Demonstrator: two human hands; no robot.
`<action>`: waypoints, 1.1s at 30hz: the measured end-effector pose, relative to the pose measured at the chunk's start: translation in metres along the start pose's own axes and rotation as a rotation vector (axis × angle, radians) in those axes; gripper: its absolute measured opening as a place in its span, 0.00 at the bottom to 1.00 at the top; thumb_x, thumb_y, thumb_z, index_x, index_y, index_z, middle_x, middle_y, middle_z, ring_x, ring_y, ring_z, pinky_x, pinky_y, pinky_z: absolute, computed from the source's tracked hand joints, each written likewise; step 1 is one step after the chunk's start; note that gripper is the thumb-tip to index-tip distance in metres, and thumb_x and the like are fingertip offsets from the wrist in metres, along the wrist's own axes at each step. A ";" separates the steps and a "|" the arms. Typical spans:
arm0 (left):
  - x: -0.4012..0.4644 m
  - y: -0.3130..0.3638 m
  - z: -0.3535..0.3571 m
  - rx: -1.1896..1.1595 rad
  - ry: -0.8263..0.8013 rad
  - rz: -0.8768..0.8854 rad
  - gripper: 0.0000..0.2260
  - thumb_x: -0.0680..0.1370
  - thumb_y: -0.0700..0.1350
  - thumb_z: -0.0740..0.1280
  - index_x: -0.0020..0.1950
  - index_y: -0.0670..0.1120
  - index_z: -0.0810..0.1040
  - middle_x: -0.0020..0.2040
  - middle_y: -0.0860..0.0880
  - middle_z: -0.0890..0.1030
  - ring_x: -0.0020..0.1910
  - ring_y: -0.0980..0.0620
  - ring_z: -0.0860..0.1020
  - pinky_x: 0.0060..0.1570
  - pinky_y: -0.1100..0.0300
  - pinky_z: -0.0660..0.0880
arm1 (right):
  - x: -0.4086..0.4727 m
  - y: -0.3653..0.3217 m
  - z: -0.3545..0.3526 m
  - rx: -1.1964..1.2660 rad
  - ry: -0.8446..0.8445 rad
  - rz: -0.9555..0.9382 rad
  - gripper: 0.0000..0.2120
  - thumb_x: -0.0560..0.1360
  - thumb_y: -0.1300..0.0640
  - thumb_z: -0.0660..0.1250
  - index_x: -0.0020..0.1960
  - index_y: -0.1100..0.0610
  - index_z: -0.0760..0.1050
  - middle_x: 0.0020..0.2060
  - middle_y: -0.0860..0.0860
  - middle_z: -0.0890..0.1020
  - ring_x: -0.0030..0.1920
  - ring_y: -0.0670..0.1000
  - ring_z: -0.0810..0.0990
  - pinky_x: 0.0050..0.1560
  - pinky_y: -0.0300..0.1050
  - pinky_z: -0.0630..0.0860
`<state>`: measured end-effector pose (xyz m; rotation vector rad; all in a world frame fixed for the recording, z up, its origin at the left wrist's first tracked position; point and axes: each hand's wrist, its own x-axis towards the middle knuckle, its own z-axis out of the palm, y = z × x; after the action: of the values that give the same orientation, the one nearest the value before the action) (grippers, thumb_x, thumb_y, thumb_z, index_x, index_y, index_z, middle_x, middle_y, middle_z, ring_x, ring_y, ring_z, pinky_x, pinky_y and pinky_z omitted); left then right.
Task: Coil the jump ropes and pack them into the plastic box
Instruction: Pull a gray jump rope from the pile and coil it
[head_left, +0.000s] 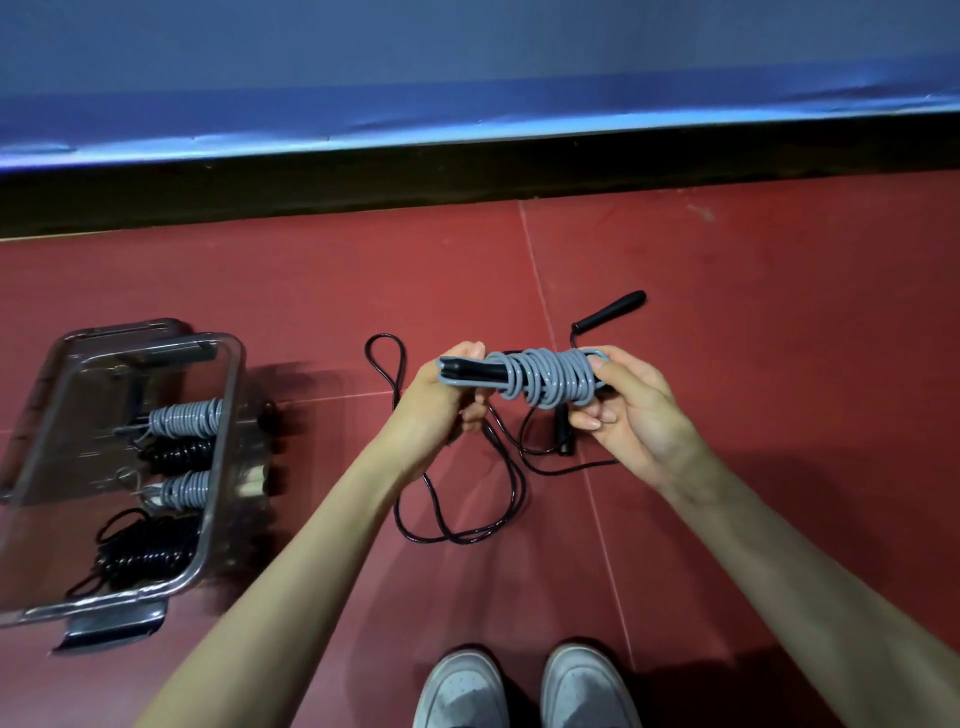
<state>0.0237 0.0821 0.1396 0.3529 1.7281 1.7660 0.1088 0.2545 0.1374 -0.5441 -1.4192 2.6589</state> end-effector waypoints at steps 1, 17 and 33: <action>0.000 0.002 0.002 0.025 0.031 0.001 0.14 0.83 0.42 0.52 0.38 0.47 0.64 0.30 0.51 0.66 0.25 0.57 0.60 0.25 0.66 0.60 | 0.000 0.001 0.000 0.007 0.021 -0.003 0.05 0.79 0.64 0.58 0.49 0.63 0.73 0.30 0.49 0.73 0.23 0.42 0.62 0.26 0.36 0.64; -0.005 -0.013 0.012 0.556 0.178 0.151 0.15 0.84 0.47 0.53 0.40 0.46 0.71 0.29 0.52 0.70 0.26 0.57 0.66 0.31 0.62 0.65 | 0.006 0.003 0.004 0.110 0.252 -0.070 0.09 0.82 0.65 0.56 0.47 0.61 0.73 0.29 0.52 0.74 0.23 0.44 0.63 0.26 0.36 0.65; -0.004 0.004 -0.006 1.562 0.116 0.681 0.11 0.74 0.49 0.60 0.36 0.45 0.75 0.27 0.49 0.76 0.25 0.45 0.76 0.25 0.63 0.60 | 0.006 0.012 -0.002 -0.790 0.331 -0.562 0.04 0.75 0.53 0.62 0.49 0.44 0.73 0.30 0.44 0.73 0.29 0.47 0.70 0.33 0.53 0.70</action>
<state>0.0218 0.0750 0.1433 1.5995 2.9625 0.3070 0.1048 0.2507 0.1252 -0.4909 -2.0786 1.4594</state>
